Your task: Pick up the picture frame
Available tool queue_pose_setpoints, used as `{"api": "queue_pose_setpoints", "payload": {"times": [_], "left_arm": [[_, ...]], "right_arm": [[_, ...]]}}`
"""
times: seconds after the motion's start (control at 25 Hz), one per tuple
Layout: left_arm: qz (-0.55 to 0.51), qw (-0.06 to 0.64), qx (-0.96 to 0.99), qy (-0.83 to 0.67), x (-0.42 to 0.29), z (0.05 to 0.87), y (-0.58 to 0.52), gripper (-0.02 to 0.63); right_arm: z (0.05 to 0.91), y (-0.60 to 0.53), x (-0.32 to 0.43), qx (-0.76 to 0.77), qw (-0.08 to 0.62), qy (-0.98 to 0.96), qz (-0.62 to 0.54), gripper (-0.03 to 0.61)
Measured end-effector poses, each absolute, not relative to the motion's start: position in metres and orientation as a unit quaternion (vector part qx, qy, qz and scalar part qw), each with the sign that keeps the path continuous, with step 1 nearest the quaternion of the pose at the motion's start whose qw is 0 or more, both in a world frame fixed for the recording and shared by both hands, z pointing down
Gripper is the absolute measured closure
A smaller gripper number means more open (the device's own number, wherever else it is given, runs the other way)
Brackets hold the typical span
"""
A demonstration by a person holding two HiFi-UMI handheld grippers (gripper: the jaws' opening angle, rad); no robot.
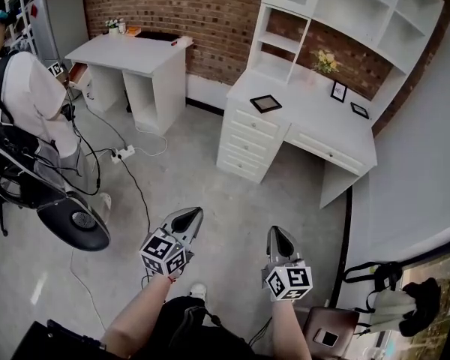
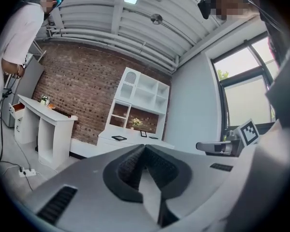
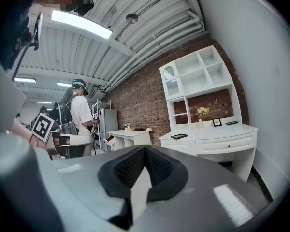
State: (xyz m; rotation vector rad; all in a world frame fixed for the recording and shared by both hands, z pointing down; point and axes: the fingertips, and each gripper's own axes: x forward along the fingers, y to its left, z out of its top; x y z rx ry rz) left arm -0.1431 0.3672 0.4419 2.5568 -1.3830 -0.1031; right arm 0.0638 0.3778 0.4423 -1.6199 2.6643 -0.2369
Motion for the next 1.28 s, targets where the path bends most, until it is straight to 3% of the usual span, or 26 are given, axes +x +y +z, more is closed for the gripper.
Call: {"api": "queue_pose_setpoints", "payload": {"times": [0.76,1.28], "left_arm": [[-0.027,0.122,0.876,-0.467,-0.148,0.459,0.28,0.618],[-0.028,0.115,0.862,-0.494,-0.121,0.455,0.167,0.618]], "right_arm": [[0.467,0.297,0.061,-0.495,0.044,0.861,-0.105,0.575],[0.463,0.161,0.084,-0.465,0.045,0.877,-0.117,0.575]]}}
